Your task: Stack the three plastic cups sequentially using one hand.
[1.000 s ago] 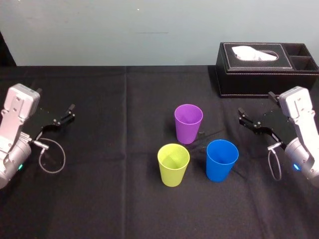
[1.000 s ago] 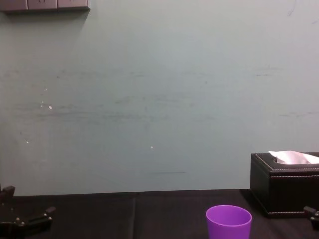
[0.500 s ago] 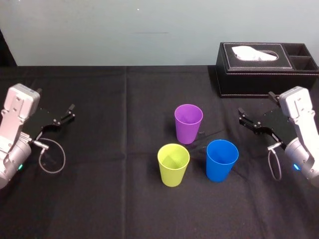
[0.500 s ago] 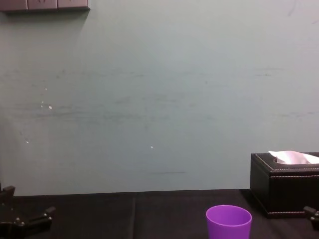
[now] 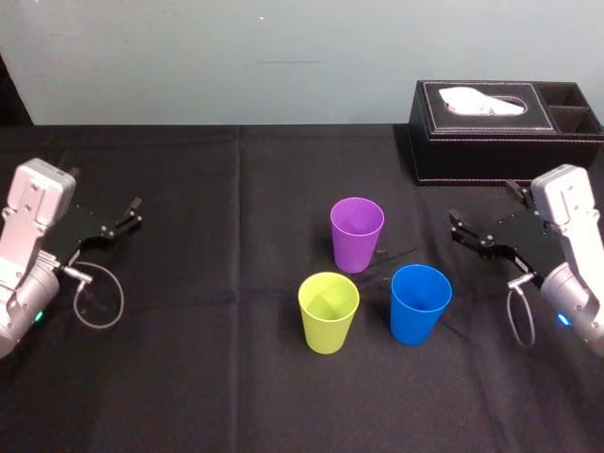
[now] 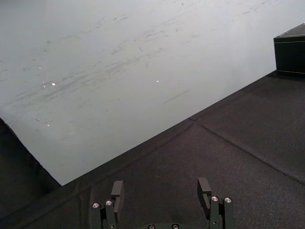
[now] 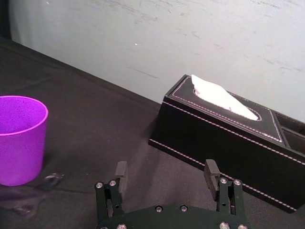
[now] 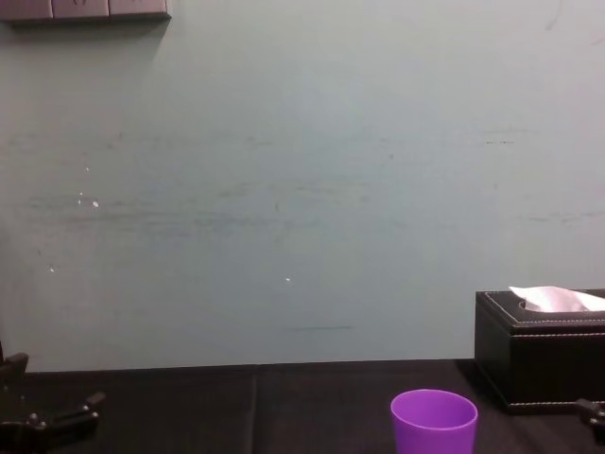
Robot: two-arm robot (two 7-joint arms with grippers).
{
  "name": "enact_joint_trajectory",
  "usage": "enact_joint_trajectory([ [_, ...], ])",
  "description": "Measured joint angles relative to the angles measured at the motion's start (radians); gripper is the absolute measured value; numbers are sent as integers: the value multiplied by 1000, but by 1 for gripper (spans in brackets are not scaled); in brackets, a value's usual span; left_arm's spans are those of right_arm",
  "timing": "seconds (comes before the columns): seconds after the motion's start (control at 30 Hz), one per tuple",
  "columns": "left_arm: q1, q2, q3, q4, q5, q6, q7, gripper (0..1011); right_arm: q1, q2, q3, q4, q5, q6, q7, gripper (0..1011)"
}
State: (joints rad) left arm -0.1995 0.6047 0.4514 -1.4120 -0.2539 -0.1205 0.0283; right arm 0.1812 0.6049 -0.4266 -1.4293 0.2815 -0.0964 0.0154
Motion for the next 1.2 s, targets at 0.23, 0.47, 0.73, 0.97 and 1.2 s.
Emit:
enact_joint_trajectory([
  [0.23,0,0,0,0,0,0,0,1011,-58,32,51,-62,59,10,55,1003],
  [0.47,0,0,0,0,0,0,0,1011,-137,85,111,-145,126,17,122,1003],
  [0.73,0,0,0,0,0,0,0,1011,-233,152,179,-231,202,13,216,1003],
  [0.97,0,0,0,0,0,0,0,1011,-321,207,231,-289,267,-24,332,1003],
  [1.2,0,0,0,0,0,0,0,1011,-369,232,247,-308,288,-45,421,1003],
])
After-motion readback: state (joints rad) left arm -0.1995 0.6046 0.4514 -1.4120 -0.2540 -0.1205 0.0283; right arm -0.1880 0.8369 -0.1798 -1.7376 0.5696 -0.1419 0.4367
